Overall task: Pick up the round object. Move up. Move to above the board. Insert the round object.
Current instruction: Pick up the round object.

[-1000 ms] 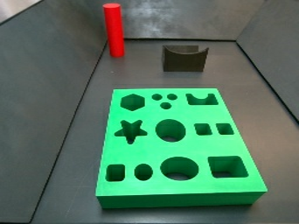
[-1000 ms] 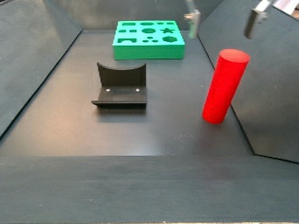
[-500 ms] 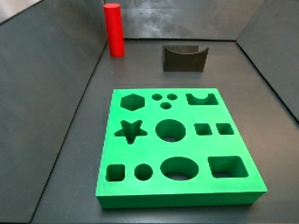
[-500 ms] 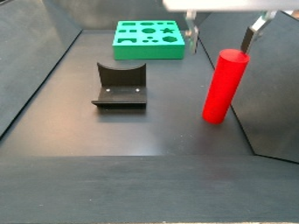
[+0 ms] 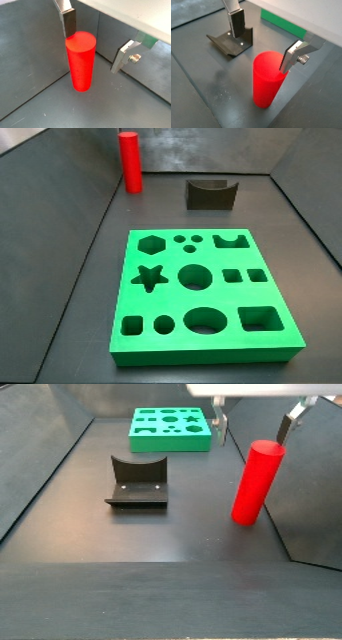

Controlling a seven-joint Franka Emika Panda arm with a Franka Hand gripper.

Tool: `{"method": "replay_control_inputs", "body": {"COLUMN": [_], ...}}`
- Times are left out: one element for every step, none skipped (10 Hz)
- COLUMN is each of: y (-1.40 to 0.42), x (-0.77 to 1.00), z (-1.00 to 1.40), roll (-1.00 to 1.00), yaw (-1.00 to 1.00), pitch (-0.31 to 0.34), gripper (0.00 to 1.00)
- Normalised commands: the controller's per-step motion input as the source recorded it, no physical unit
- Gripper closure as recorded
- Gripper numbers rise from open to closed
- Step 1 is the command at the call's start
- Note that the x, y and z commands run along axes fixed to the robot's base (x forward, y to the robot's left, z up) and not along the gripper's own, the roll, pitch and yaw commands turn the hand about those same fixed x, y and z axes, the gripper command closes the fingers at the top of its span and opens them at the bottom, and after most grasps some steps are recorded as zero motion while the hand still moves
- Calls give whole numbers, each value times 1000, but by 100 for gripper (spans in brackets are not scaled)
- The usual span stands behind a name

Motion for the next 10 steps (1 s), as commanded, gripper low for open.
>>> {"method": "replay_control_inputs", "body": {"y": [3, 0, 49, 106, 157, 109, 0, 0, 0, 0], "x": [-120, -271, -337, -217, -9, 0, 0, 77, 106, 60], "z": [83, -37, -83, -34, 0, -203, -471, -491, -489, -491], "roll": [43, 1, 0, -20, -46, -57, -64, -30, -14, 0], "yaw": [0, 0, 0, 0, 0, 0, 0, 0, 0, 0], "pitch": [-11, -41, -49, -19, 0, 0, -14, 0, 0, -6], "gripper": [0, 0, 0, 0, 0, 0, 0, 0, 0, 0]}}
